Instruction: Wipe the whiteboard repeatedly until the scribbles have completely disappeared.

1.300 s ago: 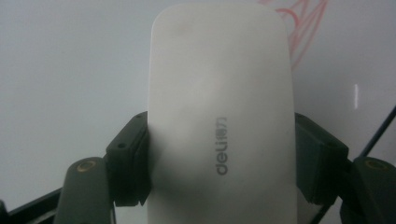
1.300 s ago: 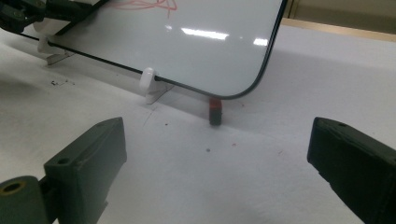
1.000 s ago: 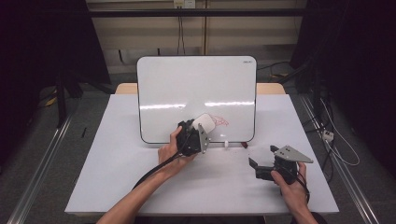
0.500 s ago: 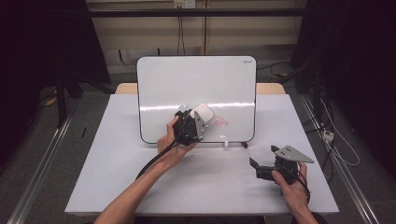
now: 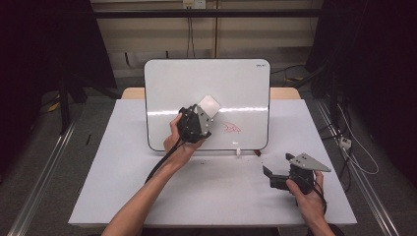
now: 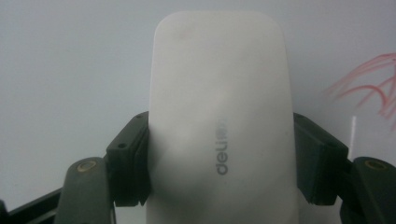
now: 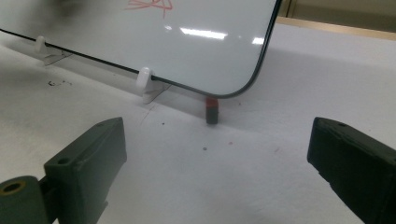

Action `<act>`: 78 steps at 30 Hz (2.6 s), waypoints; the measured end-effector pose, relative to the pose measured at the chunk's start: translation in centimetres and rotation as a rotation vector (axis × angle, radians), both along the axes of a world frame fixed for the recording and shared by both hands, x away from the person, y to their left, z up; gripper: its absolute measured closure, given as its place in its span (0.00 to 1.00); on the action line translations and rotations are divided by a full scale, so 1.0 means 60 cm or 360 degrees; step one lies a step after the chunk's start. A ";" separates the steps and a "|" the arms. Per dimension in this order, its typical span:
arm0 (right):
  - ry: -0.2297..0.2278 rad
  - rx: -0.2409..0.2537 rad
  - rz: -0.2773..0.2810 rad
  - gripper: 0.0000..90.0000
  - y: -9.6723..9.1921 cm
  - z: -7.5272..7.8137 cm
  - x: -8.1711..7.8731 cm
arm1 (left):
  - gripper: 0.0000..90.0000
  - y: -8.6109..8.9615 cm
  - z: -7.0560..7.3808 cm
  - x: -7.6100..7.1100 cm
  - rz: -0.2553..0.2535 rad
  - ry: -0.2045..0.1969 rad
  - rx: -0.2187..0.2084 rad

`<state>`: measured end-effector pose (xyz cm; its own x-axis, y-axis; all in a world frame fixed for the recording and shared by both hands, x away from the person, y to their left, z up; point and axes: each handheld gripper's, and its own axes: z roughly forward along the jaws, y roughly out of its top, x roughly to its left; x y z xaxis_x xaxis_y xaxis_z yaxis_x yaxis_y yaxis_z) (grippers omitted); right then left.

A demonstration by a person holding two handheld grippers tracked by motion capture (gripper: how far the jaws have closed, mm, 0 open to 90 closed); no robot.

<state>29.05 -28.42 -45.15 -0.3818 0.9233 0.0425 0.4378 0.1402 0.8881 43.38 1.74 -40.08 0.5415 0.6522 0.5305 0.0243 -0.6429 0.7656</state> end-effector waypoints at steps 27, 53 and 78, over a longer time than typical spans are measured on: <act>0.0002 -0.0004 0.0005 0.05 0.002 0.000 0.001 | 0.35 -0.061 -0.058 -0.058 -0.0253 0.0013 0.0311; 0.0002 0.0000 0.0004 0.05 0.001 0.000 -0.001 | 0.35 -0.070 0.000 0.002 -0.0124 -0.0052 0.0043; -0.0001 0.0001 0.0006 0.05 0.001 0.001 -0.001 | 0.35 -0.134 -0.060 -0.053 -0.0360 -0.0138 0.0286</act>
<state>29.01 -28.34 -45.11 -0.3855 0.9217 0.0429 0.4367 0.1414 0.8884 40.21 -6.27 -43.70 0.6103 0.4116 0.6769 -0.1953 -0.7499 0.6321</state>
